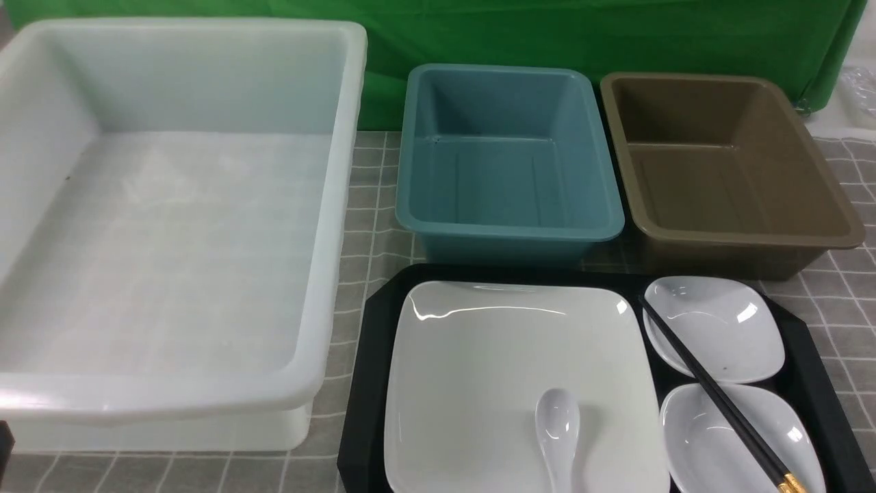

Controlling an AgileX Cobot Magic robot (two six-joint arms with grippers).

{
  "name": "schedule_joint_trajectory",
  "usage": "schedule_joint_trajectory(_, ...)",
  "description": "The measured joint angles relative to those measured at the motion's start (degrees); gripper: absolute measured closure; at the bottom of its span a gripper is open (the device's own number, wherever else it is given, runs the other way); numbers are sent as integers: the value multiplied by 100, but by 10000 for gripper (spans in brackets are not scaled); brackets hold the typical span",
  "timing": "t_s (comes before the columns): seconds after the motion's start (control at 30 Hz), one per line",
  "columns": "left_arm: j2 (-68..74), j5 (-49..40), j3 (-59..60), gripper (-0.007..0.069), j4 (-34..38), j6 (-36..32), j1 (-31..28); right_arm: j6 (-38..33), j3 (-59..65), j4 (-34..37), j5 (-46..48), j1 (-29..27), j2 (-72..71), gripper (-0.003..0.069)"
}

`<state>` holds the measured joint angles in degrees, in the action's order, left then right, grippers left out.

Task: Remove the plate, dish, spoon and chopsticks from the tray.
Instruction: Use the right arm to grab a pair of chopsticks from the plate

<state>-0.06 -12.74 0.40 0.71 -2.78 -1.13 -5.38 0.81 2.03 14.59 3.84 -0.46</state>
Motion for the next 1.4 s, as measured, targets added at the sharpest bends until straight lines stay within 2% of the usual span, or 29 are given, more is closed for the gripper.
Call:
schedule_joint_trajectory(0.37,0,34,0,620,35,6,0,0,0,0,0,0,0,419)
schedule_joint_trajectory(0.43,0,270,0,620,494,213,0,0,0,0,0,0,0,419)
schedule_joint_trajectory(0.5,0,864,0,620,1578,788,0,0,0,0,0,0,0,419)
schedule_joint_trajectory(0.67,0,1842,0,620,2909,1310,0,0,0,0,0,0,0,419)
schedule_joint_trajectory(0.77,0,2144,-16,620,2982,1504,0,0,0,0,0,0,0,419)
schedule_joint_trajectory(0.87,21,1345,-494,620,2684,1637,0,0,0,0,0,0,0,419)
schedule_joint_trajectory(0.97,429,85,-1406,620,2236,1052,0,0,0,0,0,0,0,419)
schedule_joint_trajectory(1.13,1967,-1645,-2776,620,2189,-563,105,0,0,0,0,0,0,419)
schedule_joint_trajectory(1.23,2860,-1846,-3143,620,2201,-928,550,0,0,0,0,0,0,419)
schedule_joint_trajectory(1.4,3689,-1589,-3285,620,2229,-1096,1307,0,0,0,-90,0,0,419)
